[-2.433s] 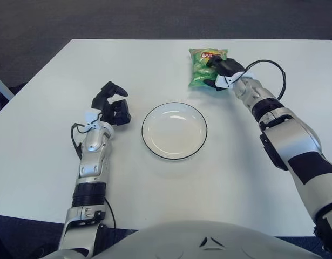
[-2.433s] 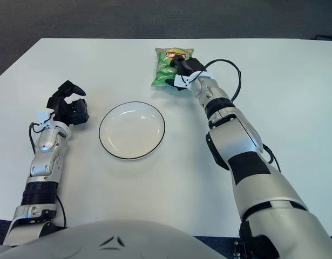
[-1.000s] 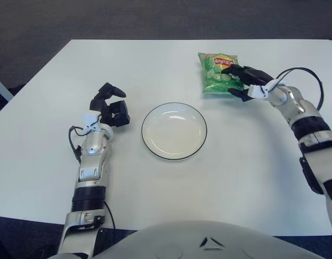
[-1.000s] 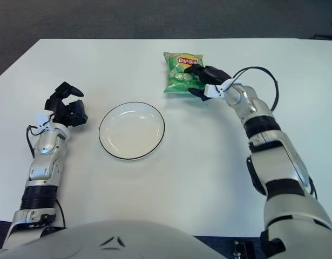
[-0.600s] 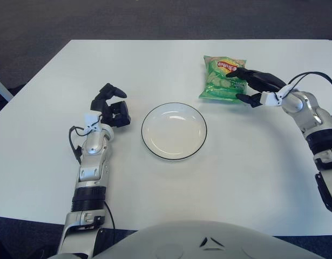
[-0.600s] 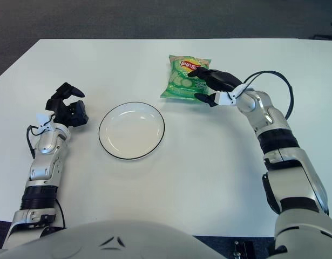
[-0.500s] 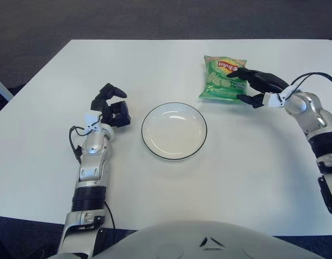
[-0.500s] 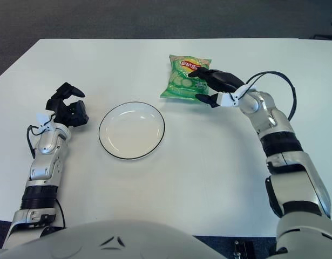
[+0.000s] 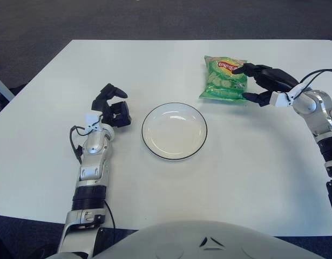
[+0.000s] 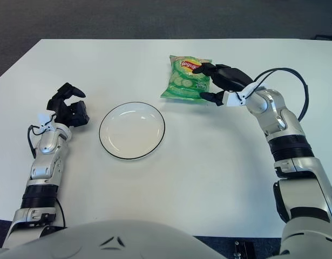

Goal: Put the snack into the plate.

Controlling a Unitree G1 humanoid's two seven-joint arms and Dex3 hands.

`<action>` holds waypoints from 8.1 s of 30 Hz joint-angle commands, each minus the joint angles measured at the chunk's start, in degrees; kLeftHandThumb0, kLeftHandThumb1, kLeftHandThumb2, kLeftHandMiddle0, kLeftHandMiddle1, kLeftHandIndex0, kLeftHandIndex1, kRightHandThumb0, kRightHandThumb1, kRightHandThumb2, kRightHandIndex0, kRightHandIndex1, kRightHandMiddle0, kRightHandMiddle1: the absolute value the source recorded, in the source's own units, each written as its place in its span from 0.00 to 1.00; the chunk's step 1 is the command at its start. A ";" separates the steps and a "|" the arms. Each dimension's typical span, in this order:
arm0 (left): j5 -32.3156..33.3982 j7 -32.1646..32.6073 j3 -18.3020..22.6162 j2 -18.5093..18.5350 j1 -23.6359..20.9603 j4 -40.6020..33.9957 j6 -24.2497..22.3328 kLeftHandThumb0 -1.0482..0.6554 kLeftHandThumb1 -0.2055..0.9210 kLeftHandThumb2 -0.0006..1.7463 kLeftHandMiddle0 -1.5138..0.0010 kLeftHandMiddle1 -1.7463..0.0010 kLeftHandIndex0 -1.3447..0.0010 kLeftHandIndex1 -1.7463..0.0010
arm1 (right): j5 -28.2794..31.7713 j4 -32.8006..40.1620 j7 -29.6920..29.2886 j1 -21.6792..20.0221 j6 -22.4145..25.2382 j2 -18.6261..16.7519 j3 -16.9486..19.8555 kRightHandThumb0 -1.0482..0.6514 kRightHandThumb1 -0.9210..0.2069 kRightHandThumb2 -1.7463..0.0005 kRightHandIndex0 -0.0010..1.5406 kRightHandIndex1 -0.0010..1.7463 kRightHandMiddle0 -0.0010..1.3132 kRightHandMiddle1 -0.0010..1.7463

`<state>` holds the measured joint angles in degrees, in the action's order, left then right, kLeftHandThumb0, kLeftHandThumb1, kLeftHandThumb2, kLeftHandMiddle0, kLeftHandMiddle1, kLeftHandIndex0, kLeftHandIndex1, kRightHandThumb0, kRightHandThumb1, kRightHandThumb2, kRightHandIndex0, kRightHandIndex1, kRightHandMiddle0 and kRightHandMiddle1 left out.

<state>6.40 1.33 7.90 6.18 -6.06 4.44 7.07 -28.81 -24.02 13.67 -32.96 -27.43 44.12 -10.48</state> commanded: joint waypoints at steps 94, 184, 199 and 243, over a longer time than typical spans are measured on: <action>-1.10 2.01 -1.82 -2.79 8.78 -0.48 -1.41 0.33 0.43 0.78 0.11 0.00 0.52 0.00 | -12.10 -49.03 -16.14 -19.48 4.80 -18.49 -22.07 0.53 0.48 0.31 0.23 0.93 0.37 0.98; 0.47 1.38 -1.01 -2.88 5.28 5.47 -0.23 0.33 0.44 0.77 0.11 0.00 0.53 0.00 | 4.41 9.07 -6.83 -16.74 14.11 -21.91 -1.29 0.62 0.85 0.04 0.59 0.93 0.50 1.00; 0.33 1.73 -0.76 -3.57 4.06 7.63 0.72 0.33 0.45 0.77 0.11 0.00 0.53 0.00 | 3.29 10.97 -2.64 -16.72 13.43 -23.26 -3.42 0.62 0.87 0.00 0.57 1.00 0.52 1.00; 0.01 1.17 1.00 -4.13 0.92 14.03 5.14 0.33 0.44 0.78 0.12 0.00 0.52 0.00 | 25.06 21.50 21.61 -5.16 -0.32 -23.62 -6.34 0.62 0.88 0.00 0.57 0.99 0.52 1.00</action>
<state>6.64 1.70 9.14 5.14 -11.05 13.68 11.91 -5.44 -3.97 33.60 -39.24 -28.04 19.89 -16.63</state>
